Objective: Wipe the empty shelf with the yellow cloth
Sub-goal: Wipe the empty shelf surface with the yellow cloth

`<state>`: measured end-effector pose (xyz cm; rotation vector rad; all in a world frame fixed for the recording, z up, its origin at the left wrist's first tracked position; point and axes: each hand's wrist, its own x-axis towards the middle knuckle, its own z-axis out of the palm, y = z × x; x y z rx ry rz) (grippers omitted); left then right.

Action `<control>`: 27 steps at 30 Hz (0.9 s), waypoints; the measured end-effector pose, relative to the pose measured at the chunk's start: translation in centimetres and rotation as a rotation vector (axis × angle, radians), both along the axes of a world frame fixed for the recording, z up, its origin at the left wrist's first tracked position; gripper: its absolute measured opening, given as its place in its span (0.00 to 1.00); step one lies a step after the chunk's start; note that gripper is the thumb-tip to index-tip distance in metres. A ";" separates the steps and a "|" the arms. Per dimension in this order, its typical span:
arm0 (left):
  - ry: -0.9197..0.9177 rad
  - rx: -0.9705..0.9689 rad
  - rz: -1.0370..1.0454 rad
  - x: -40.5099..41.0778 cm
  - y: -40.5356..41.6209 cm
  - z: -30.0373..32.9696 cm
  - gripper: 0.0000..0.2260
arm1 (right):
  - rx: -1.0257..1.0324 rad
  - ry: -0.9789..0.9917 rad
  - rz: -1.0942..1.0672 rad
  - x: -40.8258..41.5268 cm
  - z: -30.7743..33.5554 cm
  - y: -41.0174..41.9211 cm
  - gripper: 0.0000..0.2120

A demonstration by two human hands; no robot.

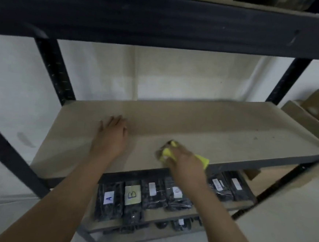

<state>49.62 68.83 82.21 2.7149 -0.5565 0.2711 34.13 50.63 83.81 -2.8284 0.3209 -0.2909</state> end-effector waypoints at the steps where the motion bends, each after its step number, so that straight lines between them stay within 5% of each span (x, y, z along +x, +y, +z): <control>1: 0.008 -0.058 -0.039 -0.3 -1.7 0.3 0.18 | 0.013 -0.002 0.059 0.8 0.1 0.8 0.20; 4: 0.142 -0.201 -0.097 -1.1 -5.7 1.0 0.16 | 0.009 0.069 0.046 4.5 1.0 0.1 0.17; 13: 0.082 0.064 0.026 -1.9 -9.3 0.0 0.14 | 0.032 0.050 -0.357 3.2 1.1 -15.9 0.23; 19: 0.078 0.039 -0.122 -3.0 -15.2 -0.3 0.18 | -0.018 -0.060 0.116 -3.6 -0.9 -15.3 0.23; 27: 0.029 0.033 -0.094 -3.0 -15.2 -1.1 0.19 | 0.056 0.118 0.359 8.8 0.1 -15.7 0.24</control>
